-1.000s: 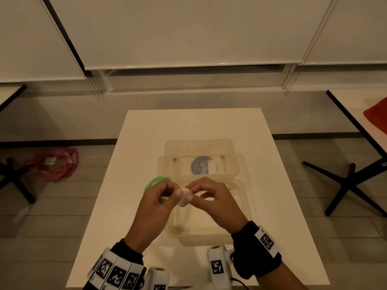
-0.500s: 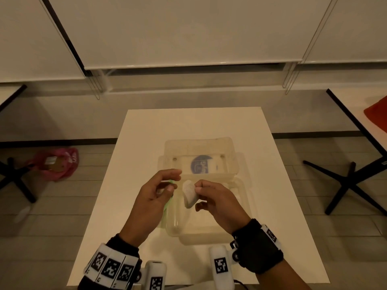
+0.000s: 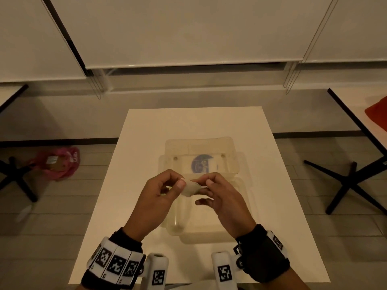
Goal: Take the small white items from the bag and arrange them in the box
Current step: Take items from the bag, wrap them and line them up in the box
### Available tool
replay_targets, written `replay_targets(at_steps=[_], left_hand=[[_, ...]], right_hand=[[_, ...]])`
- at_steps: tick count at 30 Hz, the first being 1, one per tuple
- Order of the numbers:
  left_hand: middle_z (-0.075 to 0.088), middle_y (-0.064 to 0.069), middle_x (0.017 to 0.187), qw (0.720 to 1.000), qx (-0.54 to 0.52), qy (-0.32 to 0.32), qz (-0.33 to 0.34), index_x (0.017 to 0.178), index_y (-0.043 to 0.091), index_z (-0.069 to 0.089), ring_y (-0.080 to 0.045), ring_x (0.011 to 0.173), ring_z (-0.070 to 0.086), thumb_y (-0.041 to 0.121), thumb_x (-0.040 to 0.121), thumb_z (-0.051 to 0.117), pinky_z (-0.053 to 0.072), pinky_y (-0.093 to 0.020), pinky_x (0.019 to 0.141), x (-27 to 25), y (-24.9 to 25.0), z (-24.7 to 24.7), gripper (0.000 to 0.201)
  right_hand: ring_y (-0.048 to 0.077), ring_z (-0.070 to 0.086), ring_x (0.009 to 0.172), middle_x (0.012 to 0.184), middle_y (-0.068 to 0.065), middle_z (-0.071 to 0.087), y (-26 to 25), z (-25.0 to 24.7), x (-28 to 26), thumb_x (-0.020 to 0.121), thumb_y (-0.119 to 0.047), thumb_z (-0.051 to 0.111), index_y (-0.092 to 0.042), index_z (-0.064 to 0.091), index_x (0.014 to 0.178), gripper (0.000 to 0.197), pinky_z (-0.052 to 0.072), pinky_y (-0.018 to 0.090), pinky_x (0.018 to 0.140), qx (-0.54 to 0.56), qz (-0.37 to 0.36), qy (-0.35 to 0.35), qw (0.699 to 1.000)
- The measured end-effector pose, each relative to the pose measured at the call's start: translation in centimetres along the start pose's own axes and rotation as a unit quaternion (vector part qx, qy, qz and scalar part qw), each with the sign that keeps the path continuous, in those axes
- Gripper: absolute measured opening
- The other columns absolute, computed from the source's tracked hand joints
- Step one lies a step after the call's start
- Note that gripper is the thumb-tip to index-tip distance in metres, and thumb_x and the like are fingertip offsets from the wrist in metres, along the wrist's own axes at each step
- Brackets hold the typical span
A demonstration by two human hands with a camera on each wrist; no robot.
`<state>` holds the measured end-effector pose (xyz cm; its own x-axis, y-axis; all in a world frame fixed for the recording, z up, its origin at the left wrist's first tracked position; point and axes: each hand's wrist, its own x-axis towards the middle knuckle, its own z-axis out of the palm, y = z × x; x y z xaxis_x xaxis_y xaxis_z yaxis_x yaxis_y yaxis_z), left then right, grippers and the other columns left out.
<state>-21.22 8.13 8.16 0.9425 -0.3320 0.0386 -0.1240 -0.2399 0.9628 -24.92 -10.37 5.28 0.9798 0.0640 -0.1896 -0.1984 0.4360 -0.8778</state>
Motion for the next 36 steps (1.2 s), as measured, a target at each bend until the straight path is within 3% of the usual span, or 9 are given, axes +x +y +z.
replay_targets(at_steps=[2,7,12,19,22,28,32,34,36], left_hand=[[0.067,0.006,0.08,1.0,0.006,-0.003,-0.005,0.091,0.013,0.067,-0.005,0.073,0.058,0.035,0.091,0.06,0.043,-0.033,0.071,0.1,-0.1,0.0,0.023],[0.068,0.004,0.081,1.0,0.013,-0.016,-0.01,0.091,0.013,0.067,-0.007,0.075,0.059,0.035,0.091,0.058,0.044,-0.031,0.072,0.1,0.1,0.2,0.023],[0.071,0.002,0.081,0.999,0.032,-0.016,-0.005,0.089,0.014,0.066,-0.012,0.078,0.065,0.021,0.099,0.06,0.049,-0.034,0.073,0.0,0.4,0.4,0.014],[0.071,0.004,0.08,0.997,0.071,-0.011,-0.015,0.084,0.018,0.068,-0.011,0.079,0.065,0.013,0.095,0.066,0.052,-0.042,0.081,0.1,0.3,0.2,0.012],[0.071,0.006,0.079,0.997,0.077,-0.017,-0.022,0.081,0.021,0.07,-0.01,0.079,0.066,0.016,0.094,0.068,0.053,-0.041,0.081,0.1,0.5,0.3,0.014],[0.074,-0.004,0.085,0.997,-0.027,0.044,-0.052,0.088,0.013,0.074,-0.02,0.082,0.068,0.014,0.097,0.062,0.053,-0.037,0.08,-0.1,0.7,-0.2,0.015],[0.076,-0.005,0.096,0.996,-0.054,0.007,-0.076,0.096,0.02,0.076,-0.021,0.091,0.07,0.003,0.095,0.063,0.053,-0.026,0.079,-0.6,0.6,-0.3,0.021],[0.075,-0.004,0.099,0.996,-0.043,0.004,-0.077,0.093,0.025,0.077,-0.02,0.092,0.07,0.01,0.089,0.071,0.056,-0.034,0.082,-0.8,0.6,-0.1,0.016],[0.074,-0.003,0.099,0.997,-0.039,0.009,-0.073,0.092,0.026,0.077,-0.02,0.091,0.071,0.03,0.079,0.075,0.054,-0.045,0.087,-0.9,1.0,0.3,0.014]], right_hand=[[0.031,0.064,0.105,0.115,0.012,0.07,-0.1,-0.2,-0.2,0.091,-0.019,0.054,-0.006,0.059,0.101,0.018,0.051,0.041,0.083,-0.048,-0.045,0.004,0.998],[0.02,0.065,0.098,0.108,0.009,0.07,0.0,-0.2,-0.2,0.087,-0.012,0.066,-0.007,0.06,0.099,0.014,0.052,0.028,0.078,-0.162,-0.107,-0.005,0.981],[0.02,0.067,0.097,0.1,0.002,0.071,0.3,0.0,-0.1,0.086,-0.022,0.071,-0.015,0.067,0.096,0.013,0.054,0.04,0.081,-0.222,-0.11,-0.001,0.969],[0.015,0.066,0.093,0.094,-0.01,0.07,0.7,-0.1,-0.4,0.085,-0.02,0.076,-0.016,0.075,0.082,0.004,0.051,0.03,0.075,-0.324,-0.163,0.014,0.932],[0.016,0.065,0.094,0.092,-0.011,0.071,0.4,0.0,-0.5,0.083,-0.015,0.077,-0.02,0.077,0.081,0.006,0.048,0.025,0.075,-0.313,-0.187,0.014,0.931],[0.017,0.067,0.087,0.089,-0.004,0.075,0.9,-0.4,-0.1,0.084,-0.015,0.076,-0.017,0.078,0.08,0.005,0.046,0.032,0.073,-0.241,-0.155,0.052,0.957],[0.034,0.067,0.092,0.095,0.009,0.075,0.5,-0.4,0.0,0.085,-0.013,0.075,-0.009,0.078,0.084,0.005,0.048,0.037,0.08,-0.128,-0.129,0.069,0.981],[0.026,0.069,0.093,0.094,0.012,0.075,0.3,-0.3,0.0,0.085,-0.009,0.074,-0.004,0.077,0.085,0.006,0.051,0.03,0.083,-0.102,-0.124,0.067,0.985],[0.024,0.069,0.094,0.093,0.014,0.074,0.1,-0.2,-0.1,0.084,-0.008,0.073,-0.002,0.076,0.085,0.007,0.052,0.03,0.083,-0.096,-0.124,0.057,0.986]])
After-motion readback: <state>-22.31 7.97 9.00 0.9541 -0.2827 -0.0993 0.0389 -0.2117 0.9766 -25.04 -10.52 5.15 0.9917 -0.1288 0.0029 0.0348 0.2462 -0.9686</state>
